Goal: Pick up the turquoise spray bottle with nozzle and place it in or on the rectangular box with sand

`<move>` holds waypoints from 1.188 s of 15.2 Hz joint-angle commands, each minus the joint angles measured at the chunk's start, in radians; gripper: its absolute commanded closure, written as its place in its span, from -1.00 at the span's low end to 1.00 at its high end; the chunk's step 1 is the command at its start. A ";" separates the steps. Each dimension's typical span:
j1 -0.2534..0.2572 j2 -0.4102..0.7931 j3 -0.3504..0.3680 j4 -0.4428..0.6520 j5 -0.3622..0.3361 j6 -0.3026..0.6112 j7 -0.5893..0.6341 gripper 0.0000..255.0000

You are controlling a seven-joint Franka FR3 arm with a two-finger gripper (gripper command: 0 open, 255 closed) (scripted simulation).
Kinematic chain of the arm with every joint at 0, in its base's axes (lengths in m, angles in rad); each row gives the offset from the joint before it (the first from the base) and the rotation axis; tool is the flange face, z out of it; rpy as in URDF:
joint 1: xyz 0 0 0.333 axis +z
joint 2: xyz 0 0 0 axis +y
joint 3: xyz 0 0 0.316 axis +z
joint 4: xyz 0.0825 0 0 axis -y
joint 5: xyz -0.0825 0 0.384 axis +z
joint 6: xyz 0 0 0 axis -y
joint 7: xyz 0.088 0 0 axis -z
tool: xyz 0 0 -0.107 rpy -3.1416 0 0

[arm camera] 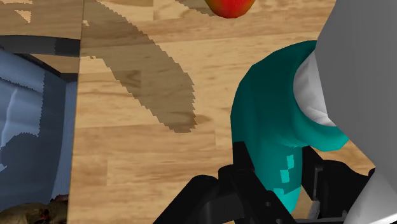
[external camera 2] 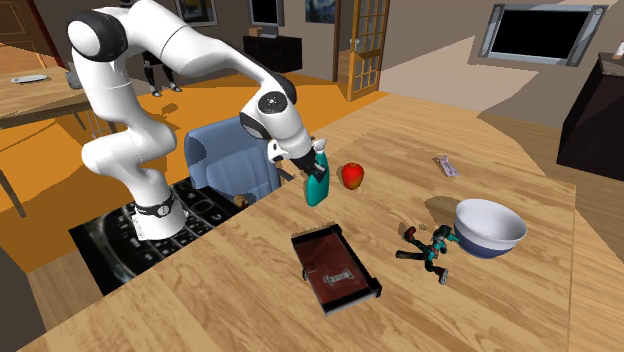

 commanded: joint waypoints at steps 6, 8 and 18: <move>-0.010 -0.068 -0.013 0.036 -0.011 -0.096 0.038 1.00; -0.012 -0.085 -0.017 0.048 -0.014 -0.124 0.049 1.00; -0.105 0.039 -0.110 0.197 -0.127 -0.227 -0.030 1.00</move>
